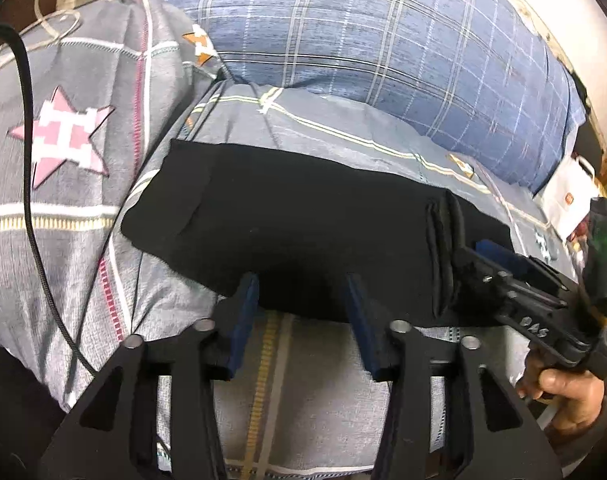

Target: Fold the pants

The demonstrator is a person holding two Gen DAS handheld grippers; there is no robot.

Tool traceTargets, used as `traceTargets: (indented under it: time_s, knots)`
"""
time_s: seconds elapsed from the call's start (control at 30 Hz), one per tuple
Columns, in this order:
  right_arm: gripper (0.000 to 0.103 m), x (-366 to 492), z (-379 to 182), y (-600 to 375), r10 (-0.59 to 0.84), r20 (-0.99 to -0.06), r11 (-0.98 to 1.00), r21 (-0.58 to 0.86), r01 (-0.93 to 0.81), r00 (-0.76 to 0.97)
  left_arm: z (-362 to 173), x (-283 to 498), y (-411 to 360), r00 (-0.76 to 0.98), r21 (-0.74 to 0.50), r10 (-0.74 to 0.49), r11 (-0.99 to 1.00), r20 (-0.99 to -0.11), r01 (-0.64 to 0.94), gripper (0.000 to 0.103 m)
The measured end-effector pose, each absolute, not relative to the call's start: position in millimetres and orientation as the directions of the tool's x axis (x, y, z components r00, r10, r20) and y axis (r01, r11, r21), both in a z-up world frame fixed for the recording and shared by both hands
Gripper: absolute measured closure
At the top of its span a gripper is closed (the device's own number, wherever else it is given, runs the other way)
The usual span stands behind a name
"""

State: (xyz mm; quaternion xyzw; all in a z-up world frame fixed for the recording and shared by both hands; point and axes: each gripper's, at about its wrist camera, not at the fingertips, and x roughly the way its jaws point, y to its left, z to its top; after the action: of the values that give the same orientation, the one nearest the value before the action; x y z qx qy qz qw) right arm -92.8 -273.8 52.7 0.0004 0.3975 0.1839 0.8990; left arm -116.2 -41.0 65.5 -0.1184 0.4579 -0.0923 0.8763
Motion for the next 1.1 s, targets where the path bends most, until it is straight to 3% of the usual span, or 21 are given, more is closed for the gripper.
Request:
traceTargets:
  time_s: [0.2, 0.43, 0.53, 0.77, 1.0, 1.1]
  knots:
    - [0.055, -93, 64, -268, 0.412, -0.684, 0.904, 0.221, -0.367, 0.602, 50, -123, -12, 0.566, -0.391, -0.314, 0.920, -0.762, -0.016, 0.050]
    - [0.055, -79, 56, -254, 0.431, -0.713, 0.891, 0.241, -0.384, 0.552, 43, -125, 1, 0.578, -0.448, -0.338, 0.892, -0.743, -0.055, 0.050]
    - [0.055, -74, 57, -245, 0.437, -0.715, 0.883, 0.228, -0.409, 0.545, 42, -122, 0, 0.583, -0.463, -0.348, 0.885, -0.734, -0.055, 0.040]
    - [0.055, -50, 66, -218, 0.486, -0.714, 0.846, 0.241, -0.475, 0.503, 24, -108, 6, 0.540, -0.490, -0.360, 0.864, -0.761, -0.115, 0.039]
    - [0.054, -22, 75, -172, 0.520, -0.721, 0.783, 0.188, -0.593, 0.458, 23, -98, 3, 0.566, -0.528, -0.391, 0.844, -0.726, -0.094, 0.023]
    - [0.054, -6, 73, -145, 0.523, -0.735, 0.748, 0.152, -0.646, 0.432, 22, -95, 3, 0.577, -0.531, -0.392, 0.843, -0.717, -0.086, 0.022]
